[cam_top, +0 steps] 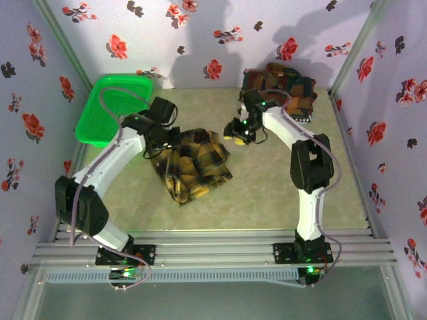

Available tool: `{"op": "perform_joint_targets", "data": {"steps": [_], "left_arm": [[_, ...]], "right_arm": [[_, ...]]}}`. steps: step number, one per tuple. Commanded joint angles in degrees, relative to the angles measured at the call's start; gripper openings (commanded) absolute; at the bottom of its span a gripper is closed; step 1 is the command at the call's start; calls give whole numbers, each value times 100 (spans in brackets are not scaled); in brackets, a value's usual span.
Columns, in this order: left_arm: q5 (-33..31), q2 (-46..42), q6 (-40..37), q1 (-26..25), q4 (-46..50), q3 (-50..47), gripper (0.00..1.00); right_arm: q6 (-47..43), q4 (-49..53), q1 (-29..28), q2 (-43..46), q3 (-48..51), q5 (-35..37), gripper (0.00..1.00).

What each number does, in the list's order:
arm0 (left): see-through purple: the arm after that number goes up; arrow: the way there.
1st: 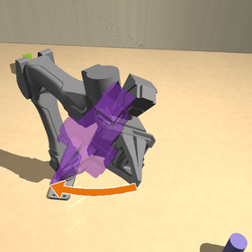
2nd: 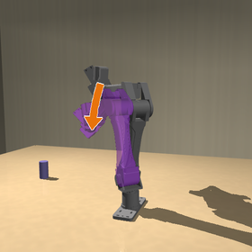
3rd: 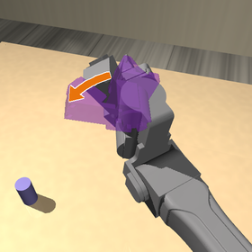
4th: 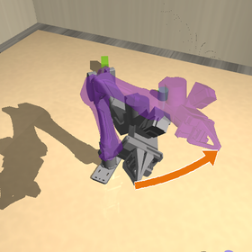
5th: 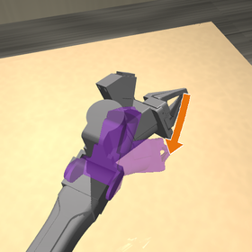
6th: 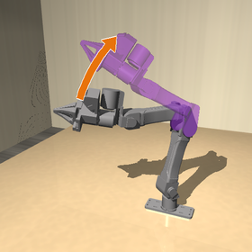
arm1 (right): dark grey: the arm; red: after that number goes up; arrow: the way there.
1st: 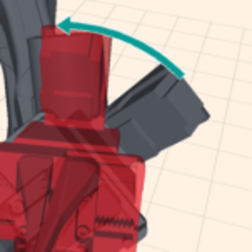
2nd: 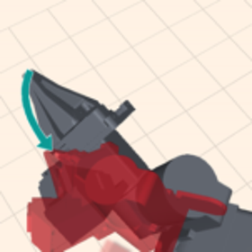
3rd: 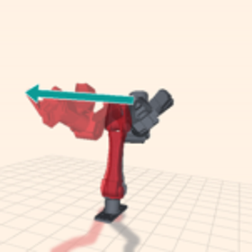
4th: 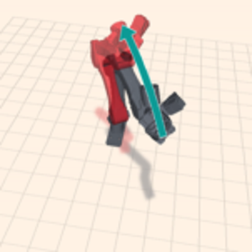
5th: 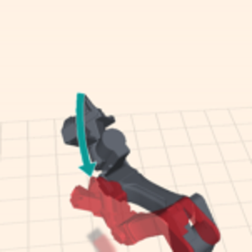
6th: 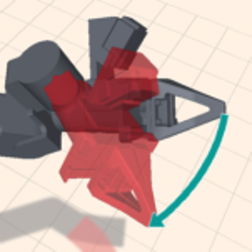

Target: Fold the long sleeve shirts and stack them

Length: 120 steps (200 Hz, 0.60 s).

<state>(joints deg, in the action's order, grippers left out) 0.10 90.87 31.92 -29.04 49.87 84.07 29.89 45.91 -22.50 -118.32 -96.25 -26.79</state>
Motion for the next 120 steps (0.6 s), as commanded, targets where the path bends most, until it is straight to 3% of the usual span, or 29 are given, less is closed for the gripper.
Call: {"op": "perform_joint_targets", "data": {"steps": [1,75,120], "left_arm": [[74,327,-40,-140,85,357,3],[277,1574,266,-633,-29,1287,3],[456,2171,534,-845,-317,1512,3]], "right_arm": [[-265,75,-30,-146,451,165,49],[-34,-443,-67,-393,946,93,45],[131,-644,299,-119,1248,155,45]]}}
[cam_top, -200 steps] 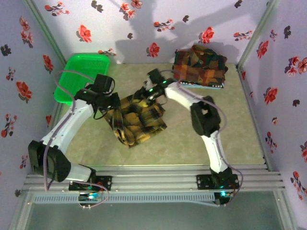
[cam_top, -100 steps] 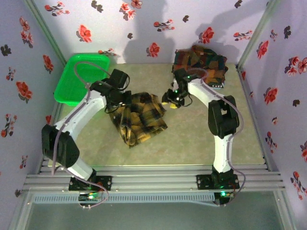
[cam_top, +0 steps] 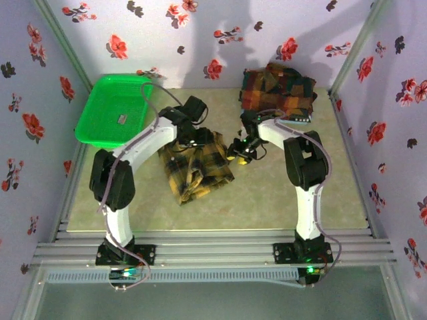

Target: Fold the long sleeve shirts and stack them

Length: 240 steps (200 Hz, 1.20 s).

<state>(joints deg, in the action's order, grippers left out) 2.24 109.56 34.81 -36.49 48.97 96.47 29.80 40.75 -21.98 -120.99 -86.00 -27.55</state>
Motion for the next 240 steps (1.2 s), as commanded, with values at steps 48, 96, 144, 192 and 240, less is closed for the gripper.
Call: {"op": "perform_joint_targets", "data": {"steps": [48,96,144,192,240], "left_arm": [[455,930,451,-331,-428,691,4],[553,1186,1182,-327,-1053,977,61],[311,-461,1527,-199,-1732,831,91],[-32,-2155,1597,587,-1390,-1454,92],[240,-2001,1634,786,-2026,-2896,91]], "right_arm": [[74,-52,536,221,237,288,48],[-98,-51,839,668,286,457,65],[-795,-587,677,1058,299,-171,86],[-1570,-580,119,417,-402,40,94],[-1924,-801,16,-243,-859,-101,97]]}}
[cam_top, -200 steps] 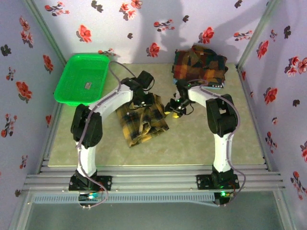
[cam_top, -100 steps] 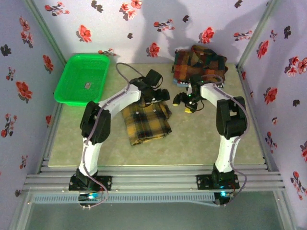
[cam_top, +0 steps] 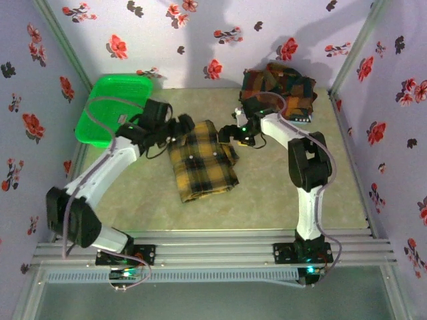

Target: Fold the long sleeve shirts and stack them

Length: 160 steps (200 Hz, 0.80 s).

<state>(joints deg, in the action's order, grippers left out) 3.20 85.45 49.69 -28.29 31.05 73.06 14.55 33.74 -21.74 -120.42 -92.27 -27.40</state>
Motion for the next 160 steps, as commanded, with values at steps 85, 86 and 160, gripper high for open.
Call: {"op": "perform_joint_targets", "data": {"steps": [85,86,160], "left_arm": [[108,1794,176,-349,-422,-713,88],[109,1806,179,-351,-419,-718,88],[68,1758,244,-423,-616,-933,89]], "right_arm": [[-627,-210,-437,-347,85,-610,98],[-628,-188,-441,-353,72,-605,98],[-525,415,-856,-589,-237,408,41]]}}
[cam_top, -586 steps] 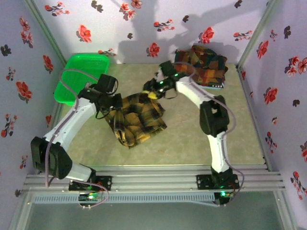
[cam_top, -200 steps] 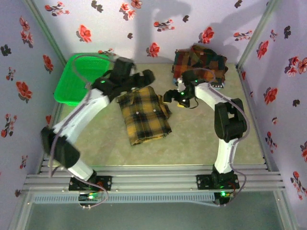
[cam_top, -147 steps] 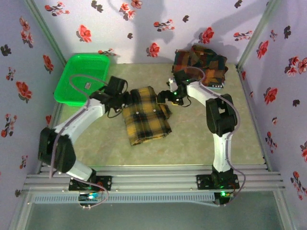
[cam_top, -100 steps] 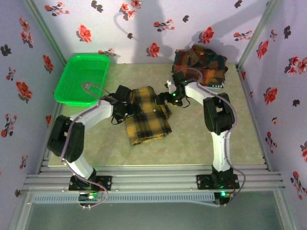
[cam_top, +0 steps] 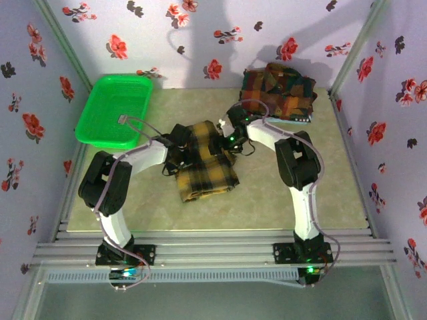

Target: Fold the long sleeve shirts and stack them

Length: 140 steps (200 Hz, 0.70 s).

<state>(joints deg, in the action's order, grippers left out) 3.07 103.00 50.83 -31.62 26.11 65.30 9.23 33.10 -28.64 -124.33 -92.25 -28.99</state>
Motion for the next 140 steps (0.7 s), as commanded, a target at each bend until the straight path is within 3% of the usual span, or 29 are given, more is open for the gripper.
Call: {"op": "perform_joint_targets", "data": {"steps": [1,14,32,43,49,97,117,140], "left_arm": [[85,-7,130,-90,-127,-157,89],[84,-175,127,-90,-208,-224,89],[20,-701,66,-82,-298,-322,91],[-125,-1201,27,-74,-316,-368,93],[-230,-1505,-3,-62,-311,-370,99],[-844,-3906,-408,11,213,-35,100],[-1016,-4668,-503,55,668,36,100],[-1249,-5394,-462,81,1265,-17,100]], "right_arm": [[12,491,-166,-197,-245,591,39],[146,633,-177,-133,-310,1154,14],[286,795,-112,261,-293,1986,0],[283,1036,-76,599,-323,2728,0],[256,1202,-40,776,-389,3099,0],[-733,2673,52,1893,-897,6933,0],[-1101,2677,-146,2142,-871,7800,0],[-944,2923,-795,1855,-902,8106,0]]}}
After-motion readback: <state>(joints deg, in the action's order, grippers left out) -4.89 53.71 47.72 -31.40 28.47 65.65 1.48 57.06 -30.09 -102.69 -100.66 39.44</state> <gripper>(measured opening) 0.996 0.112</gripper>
